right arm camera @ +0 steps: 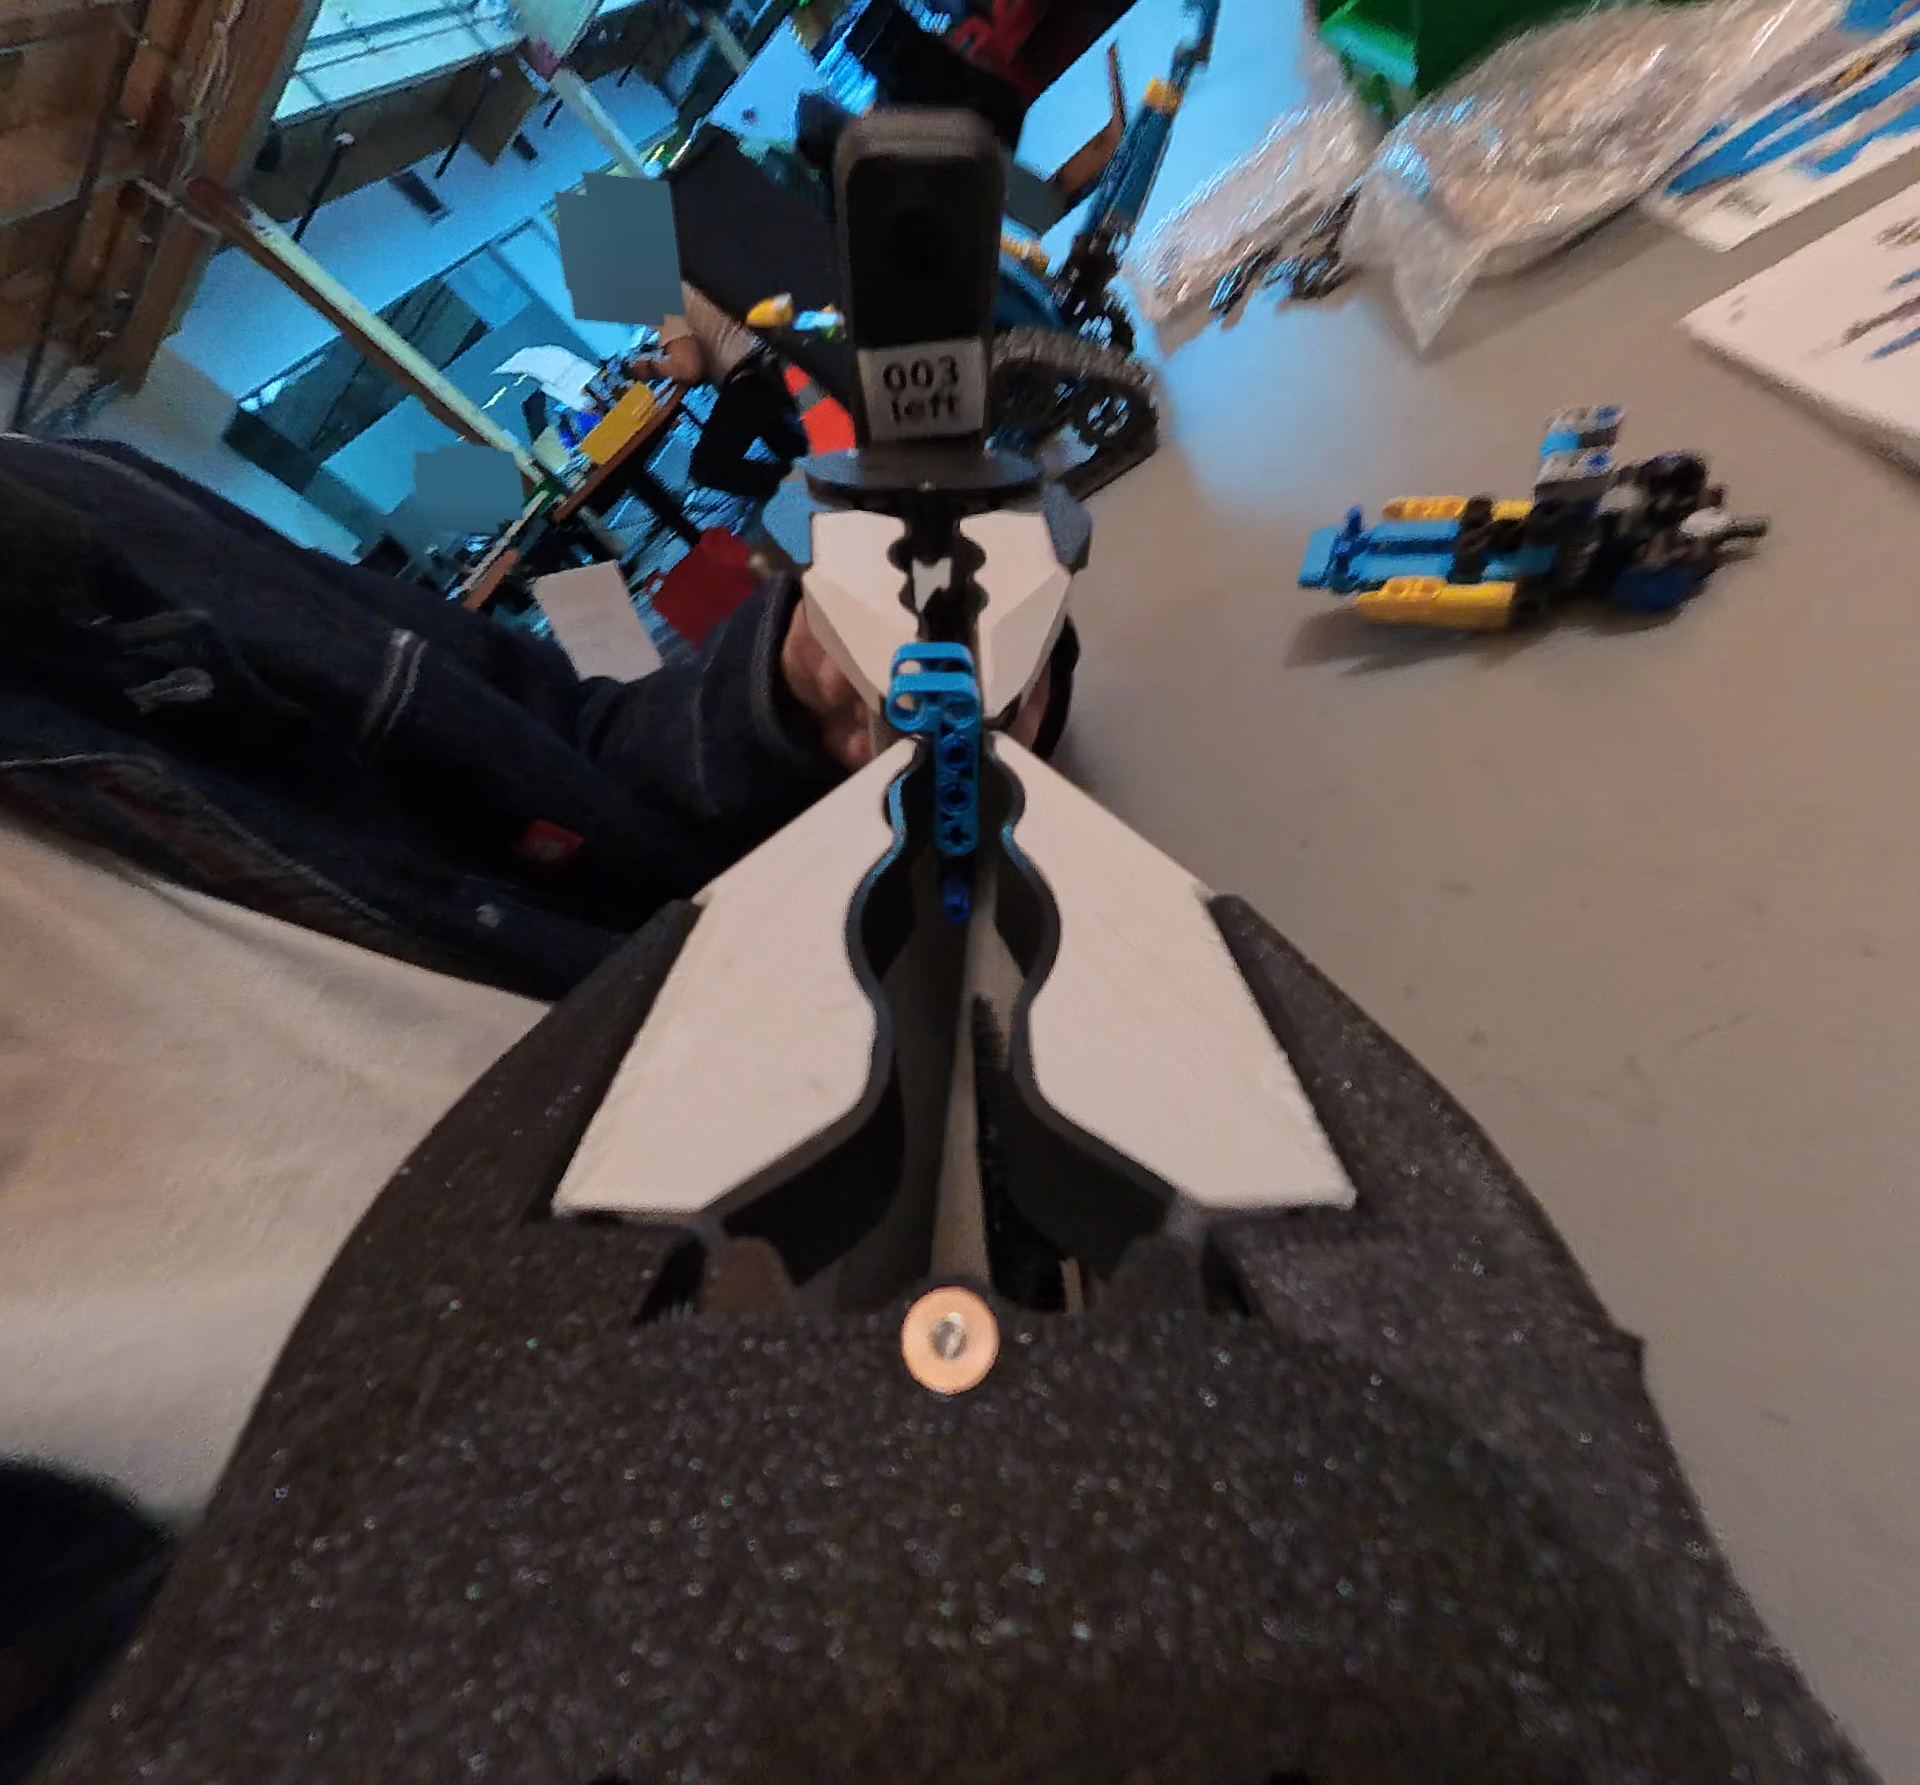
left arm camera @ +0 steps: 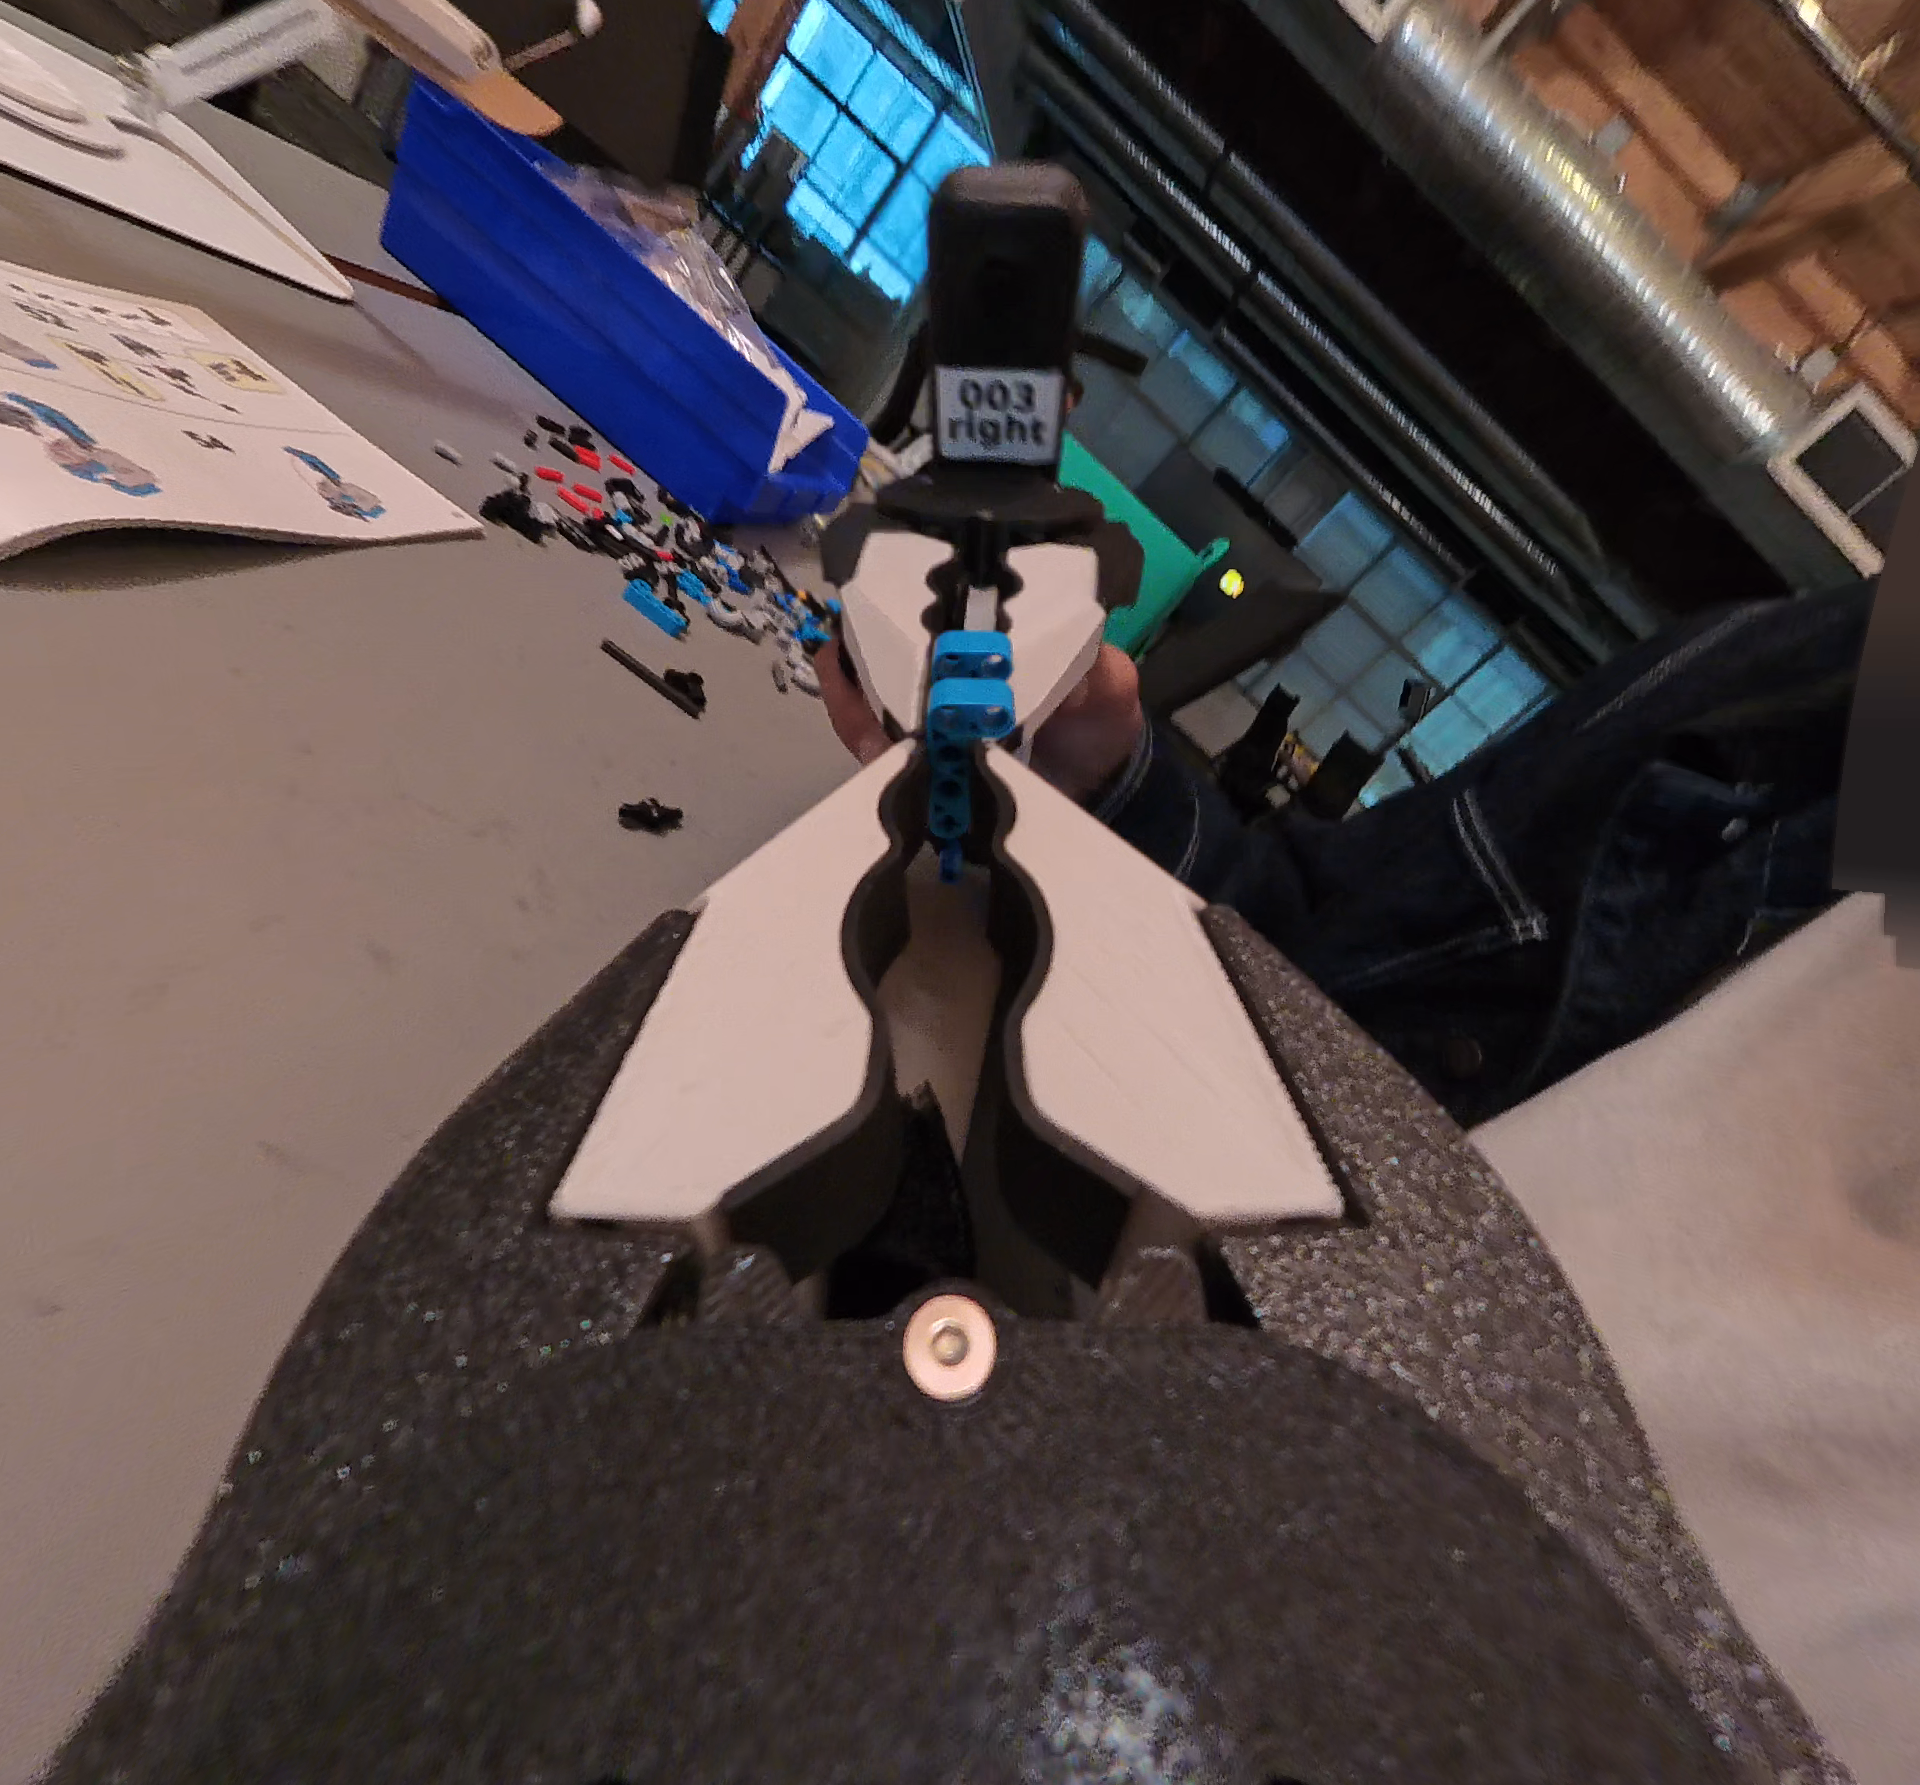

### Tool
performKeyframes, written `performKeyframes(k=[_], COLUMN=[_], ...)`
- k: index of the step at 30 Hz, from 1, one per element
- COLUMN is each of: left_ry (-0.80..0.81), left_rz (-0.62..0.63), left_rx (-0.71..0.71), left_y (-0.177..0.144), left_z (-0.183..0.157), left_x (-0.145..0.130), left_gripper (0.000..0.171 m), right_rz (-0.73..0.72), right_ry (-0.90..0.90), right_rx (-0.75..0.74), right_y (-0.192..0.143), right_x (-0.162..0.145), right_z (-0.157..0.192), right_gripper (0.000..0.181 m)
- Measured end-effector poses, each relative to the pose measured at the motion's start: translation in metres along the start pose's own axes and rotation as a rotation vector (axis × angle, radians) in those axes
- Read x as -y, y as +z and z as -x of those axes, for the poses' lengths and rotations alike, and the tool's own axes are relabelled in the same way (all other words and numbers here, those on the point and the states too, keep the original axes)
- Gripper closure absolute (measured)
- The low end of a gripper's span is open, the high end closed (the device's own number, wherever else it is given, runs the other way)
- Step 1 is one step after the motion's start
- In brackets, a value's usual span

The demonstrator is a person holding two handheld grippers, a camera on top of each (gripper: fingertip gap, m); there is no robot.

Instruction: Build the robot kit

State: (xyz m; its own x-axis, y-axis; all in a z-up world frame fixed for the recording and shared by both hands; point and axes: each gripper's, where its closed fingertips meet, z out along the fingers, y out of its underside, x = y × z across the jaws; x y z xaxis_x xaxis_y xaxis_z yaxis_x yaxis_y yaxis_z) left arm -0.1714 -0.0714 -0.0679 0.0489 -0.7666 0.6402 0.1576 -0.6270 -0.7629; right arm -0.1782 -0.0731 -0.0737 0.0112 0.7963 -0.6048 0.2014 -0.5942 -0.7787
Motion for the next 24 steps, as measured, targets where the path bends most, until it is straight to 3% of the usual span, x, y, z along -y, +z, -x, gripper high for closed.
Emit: performKeyframes(k=[1,3,5,8,11,13,18,24], left_ry=[-0.019,-0.077,-0.132,-0.155,-0.163,-0.174,-0.194,-0.146], left_rz=[-0.030,-0.107,-0.186,-0.206,-0.195,-0.195,-0.168,-0.130], left_rx=[0.016,0.083,0.119,0.118,0.108,0.093,0.080,0.124], left_y=[-0.002,-0.010,-0.020,-0.021,-0.018,-0.017,-0.015,-0.013], left_z=[0.005,0.021,0.032,0.034,0.033,0.032,0.031,0.033], left_x=[0.005,0.015,0.025,0.026,0.023,0.023,0.019,0.014], left_gripper=[0.165,0.165,0.165,0.165,0.165,0.165,0.164,0.165], right_rz=[-0.030,-0.063,-0.039,-0.010,0.009,0.014,0.087,0.175], right_ry=[-0.036,-0.189,-0.370,-0.556,-0.539,-0.578,-0.726,-0.744], right_rx=[-0.051,-0.215,-0.437,-0.737,-0.766,-0.864,-0.921,-0.916], right_y=[0.001,0.004,0.007,0.010,0.026,0.019,0.013,0.013], right_x=[0.005,0.013,0.016,0.022,0.017,0.022,0.022,0.015], right_z=[-0.004,-0.014,-0.025,-0.039,-0.041,-0.047,-0.046,-0.049], right_gripper=[0.173,0.145,0.145,0.146,0.133,0.151,0.153,0.155])
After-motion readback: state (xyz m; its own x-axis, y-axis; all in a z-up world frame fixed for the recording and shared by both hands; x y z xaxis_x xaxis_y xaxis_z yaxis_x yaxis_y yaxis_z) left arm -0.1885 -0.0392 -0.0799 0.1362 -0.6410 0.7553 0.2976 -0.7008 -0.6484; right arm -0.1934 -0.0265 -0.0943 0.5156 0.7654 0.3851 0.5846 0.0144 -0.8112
